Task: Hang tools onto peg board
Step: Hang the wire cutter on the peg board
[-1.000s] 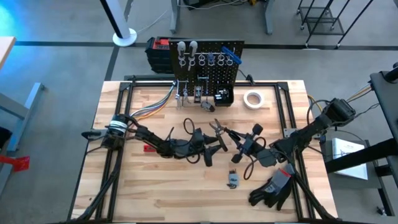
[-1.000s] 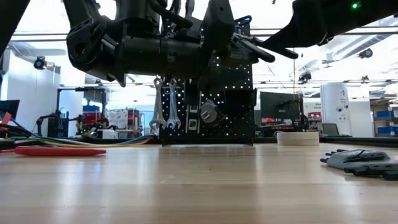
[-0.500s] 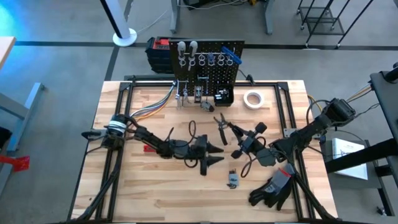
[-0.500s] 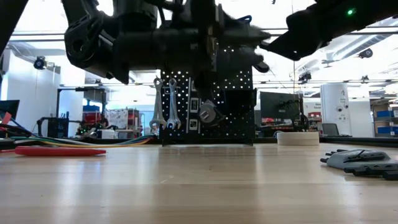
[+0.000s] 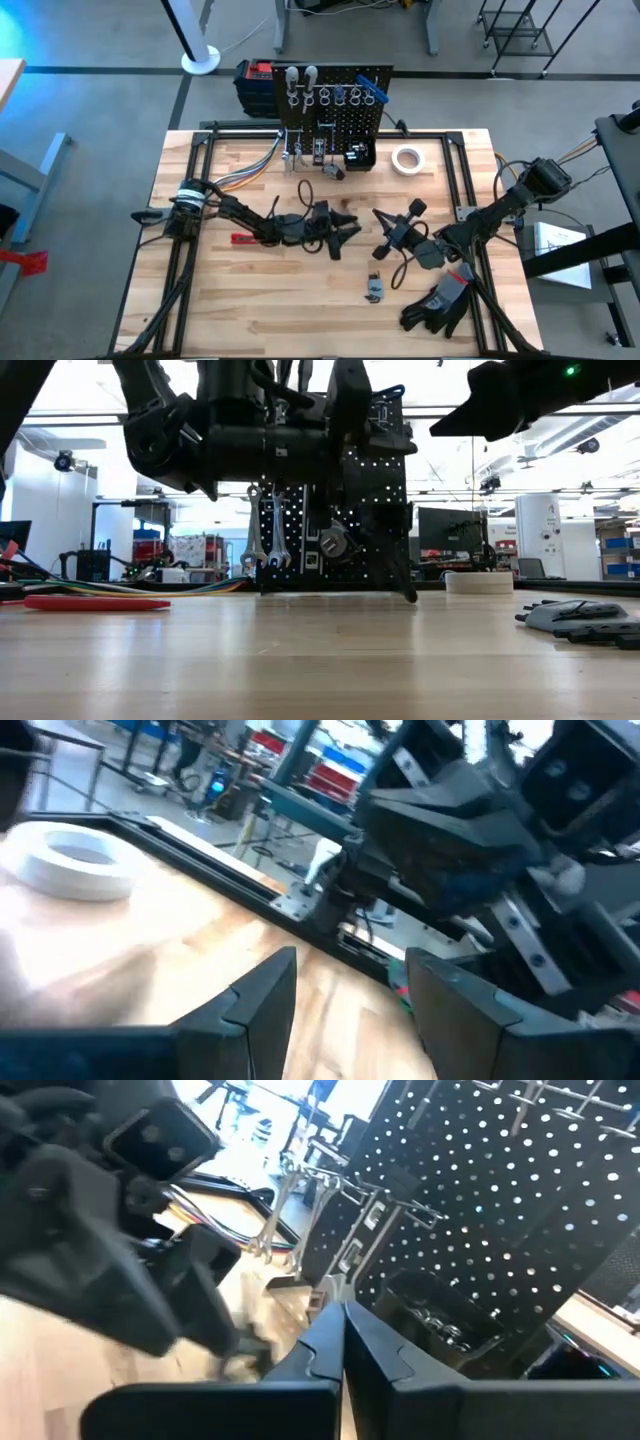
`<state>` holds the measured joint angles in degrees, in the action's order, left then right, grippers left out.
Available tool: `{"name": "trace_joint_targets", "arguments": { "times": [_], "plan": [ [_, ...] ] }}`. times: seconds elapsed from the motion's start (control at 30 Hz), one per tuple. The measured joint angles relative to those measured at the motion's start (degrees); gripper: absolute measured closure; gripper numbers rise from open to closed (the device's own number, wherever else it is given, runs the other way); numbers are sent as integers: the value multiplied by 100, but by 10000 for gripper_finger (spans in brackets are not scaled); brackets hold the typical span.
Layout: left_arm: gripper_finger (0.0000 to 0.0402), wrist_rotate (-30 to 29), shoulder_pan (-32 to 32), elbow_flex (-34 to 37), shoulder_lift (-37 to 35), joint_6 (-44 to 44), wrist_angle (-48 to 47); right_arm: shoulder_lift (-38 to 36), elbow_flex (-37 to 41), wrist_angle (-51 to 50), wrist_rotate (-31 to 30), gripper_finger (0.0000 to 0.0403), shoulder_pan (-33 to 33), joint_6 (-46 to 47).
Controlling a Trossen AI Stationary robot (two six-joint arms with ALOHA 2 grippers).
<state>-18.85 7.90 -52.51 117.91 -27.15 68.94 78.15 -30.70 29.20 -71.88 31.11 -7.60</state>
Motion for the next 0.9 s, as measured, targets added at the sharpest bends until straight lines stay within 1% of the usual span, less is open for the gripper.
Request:
{"name": "trace_joint_targets", "arguments": {
  "times": [0.13, 0.27, 0.47, 0.63, 0.73, 0.8, 0.9],
  "plan": [
    [226, 32, -39, -2, 0, -33, -64, 0, 0, 3, 4, 399, 8, 2],
    [239, 33, -36, -2, 0, -35, -167, 0, 0, -5, 2, 399, 15, 2],
    [268, 38, 187, -2, 0, -120, -928, 0, 0, -19, 20, 401, 182, -70],
    [284, 36, 423, 0, 2, -290, -1532, -88, 0, -77, 71, 402, 346, 352],
    [285, 12, 535, 2, 0, -360, -1826, -345, -2, -558, 619, 402, 321, 820],
    [285, 3, 578, 2, -51, -387, -2064, -561, -2, -1205, 1249, 402, 139, 1430],
    [285, -15, 615, 2, -167, -387, -2447, -809, -2, -2484, 2137, 398, -334, 2542]
  ]
}}
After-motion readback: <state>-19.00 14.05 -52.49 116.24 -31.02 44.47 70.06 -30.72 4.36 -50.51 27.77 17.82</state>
